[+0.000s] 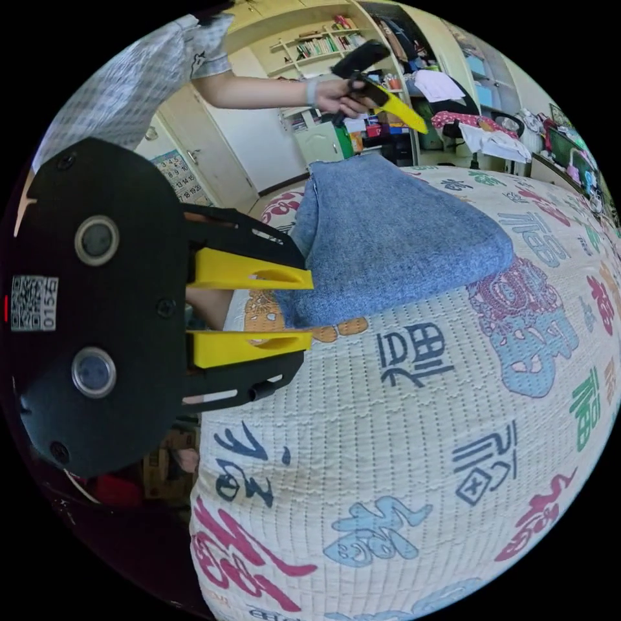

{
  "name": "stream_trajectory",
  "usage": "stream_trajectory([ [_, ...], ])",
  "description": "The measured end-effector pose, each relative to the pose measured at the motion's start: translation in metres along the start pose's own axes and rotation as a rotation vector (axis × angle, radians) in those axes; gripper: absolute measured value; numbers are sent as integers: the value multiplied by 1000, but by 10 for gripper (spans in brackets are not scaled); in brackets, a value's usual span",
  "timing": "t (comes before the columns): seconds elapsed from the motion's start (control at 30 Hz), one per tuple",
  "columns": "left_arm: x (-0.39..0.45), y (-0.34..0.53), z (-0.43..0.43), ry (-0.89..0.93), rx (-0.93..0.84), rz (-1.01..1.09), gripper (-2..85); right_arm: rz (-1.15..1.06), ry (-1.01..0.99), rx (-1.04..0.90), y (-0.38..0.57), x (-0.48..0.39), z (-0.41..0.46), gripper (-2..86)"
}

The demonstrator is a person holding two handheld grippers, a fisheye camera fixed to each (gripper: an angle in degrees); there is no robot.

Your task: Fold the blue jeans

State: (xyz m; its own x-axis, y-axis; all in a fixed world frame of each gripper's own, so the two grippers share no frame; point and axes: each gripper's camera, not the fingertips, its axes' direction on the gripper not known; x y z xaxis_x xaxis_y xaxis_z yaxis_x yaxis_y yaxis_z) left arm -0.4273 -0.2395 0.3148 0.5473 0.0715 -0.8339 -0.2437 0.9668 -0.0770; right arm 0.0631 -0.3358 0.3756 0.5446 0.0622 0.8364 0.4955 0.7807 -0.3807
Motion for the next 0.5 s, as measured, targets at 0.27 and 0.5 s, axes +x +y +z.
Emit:
stream_trajectory([
  [0.27,19,-118,124,108,-368,149,132,32,-245,100,12,48,0,118],
  [0.5,33,-138,168,200,-567,69,68,-33,-266,85,11,68,5,88],
])
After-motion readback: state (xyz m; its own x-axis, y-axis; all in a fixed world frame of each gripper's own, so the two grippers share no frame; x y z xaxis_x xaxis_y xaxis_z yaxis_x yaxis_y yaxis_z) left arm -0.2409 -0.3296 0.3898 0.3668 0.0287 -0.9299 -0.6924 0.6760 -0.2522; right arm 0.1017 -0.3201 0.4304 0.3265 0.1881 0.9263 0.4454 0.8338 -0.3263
